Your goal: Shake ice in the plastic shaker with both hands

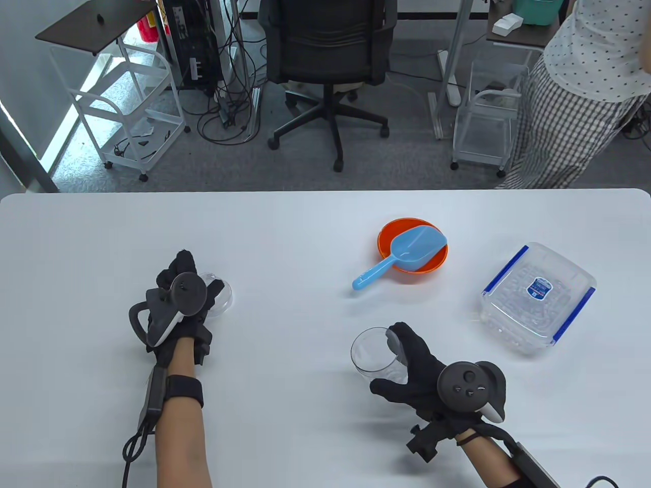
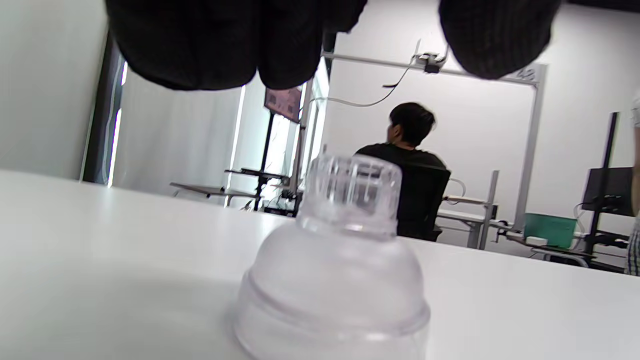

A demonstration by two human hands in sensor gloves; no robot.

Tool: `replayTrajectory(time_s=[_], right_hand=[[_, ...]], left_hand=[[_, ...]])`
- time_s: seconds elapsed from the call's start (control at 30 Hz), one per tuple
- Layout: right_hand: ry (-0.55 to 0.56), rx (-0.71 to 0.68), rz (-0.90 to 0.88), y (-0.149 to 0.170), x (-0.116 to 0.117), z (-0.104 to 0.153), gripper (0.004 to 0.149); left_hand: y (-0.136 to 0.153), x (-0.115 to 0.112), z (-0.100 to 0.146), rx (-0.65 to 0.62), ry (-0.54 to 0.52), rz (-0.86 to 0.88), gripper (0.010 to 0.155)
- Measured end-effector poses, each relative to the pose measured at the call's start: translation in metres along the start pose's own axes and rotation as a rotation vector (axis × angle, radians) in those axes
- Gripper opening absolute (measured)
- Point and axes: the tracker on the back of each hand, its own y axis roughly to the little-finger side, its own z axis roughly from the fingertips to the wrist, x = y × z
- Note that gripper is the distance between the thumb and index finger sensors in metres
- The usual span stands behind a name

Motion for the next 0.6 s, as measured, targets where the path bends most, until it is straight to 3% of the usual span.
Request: replayTrajectory(time_s=[0.17, 0.3, 0.43, 0.6], right_hand=[[-0.031, 0.022, -0.094, 0.000, 0.000, -0.001, 0.106], [-0.017, 0.041, -0.069, -0.003, 0.004, -0.006, 0.106], [-0.050, 0.139, -0.076, -0.003, 0.020, -0.023, 0.112], [-0.046, 0.209, -0.052, -0.009, 0.051, -0.060, 0.110]], left_hand=[[-0.006, 0.029, 0.043, -0.163, -0.033, -0.047, 0.084], [-0.010, 0.045, 0.081, -0.220, 0.018, -0.006, 0.081], [-0.013, 0.050, 0.112, -0.260, 0.007, 0.046, 0.079], [-0.014, 0.044, 0.125, -0.289, -0.026, 0.085, 0.080]])
